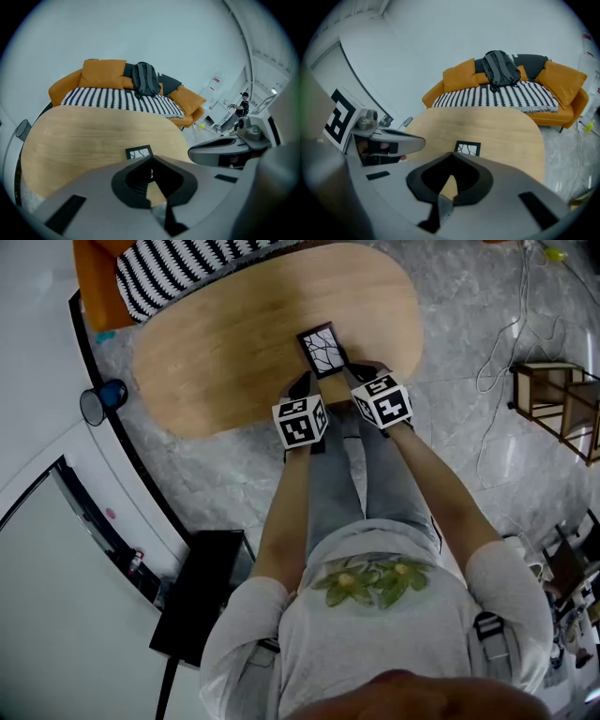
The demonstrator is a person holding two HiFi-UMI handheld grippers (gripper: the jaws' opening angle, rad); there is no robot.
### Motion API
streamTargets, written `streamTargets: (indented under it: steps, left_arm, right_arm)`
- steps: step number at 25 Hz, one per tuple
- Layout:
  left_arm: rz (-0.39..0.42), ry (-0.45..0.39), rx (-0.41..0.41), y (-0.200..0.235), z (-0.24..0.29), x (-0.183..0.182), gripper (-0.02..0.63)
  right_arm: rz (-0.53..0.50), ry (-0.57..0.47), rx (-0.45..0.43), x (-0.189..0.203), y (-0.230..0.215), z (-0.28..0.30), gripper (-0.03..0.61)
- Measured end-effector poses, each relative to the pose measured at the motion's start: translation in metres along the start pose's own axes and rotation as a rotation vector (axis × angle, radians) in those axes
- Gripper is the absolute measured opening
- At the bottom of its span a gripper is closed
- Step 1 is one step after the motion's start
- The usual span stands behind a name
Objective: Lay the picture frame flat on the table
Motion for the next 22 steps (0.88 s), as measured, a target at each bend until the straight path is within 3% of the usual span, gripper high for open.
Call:
streamTargets:
  steps: [7,14,22]
  left_arm:
    - [0.018,-0.001,0.017,-0.006,-0.013,-0.001,0.017]
    - [-0.02,0.013,0.034,-0.008,-0.017,0.004,0.017]
    - [-0.028,-0.026,0.043,-0.009,-0.025,0.003,0.015]
  right_arm:
    - [-0.069,0.023,0.0,0.004,0.019,-0.01,0.006]
    - [-0.056,0.005,-0.01,0.008,0.028,-0.01,0.006]
    - [-0.069,-0.005,0.001,0.003,0.033,-0.009,0.006]
Point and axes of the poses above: the fingertips, and each gripper's own axes: z forward along the fingers, y to its left, x out of its underside, the point moved 7 cm from there along -z, backward along the fingers, and after that the axes turned 15 degrees about -x, right-handed, at the moved point
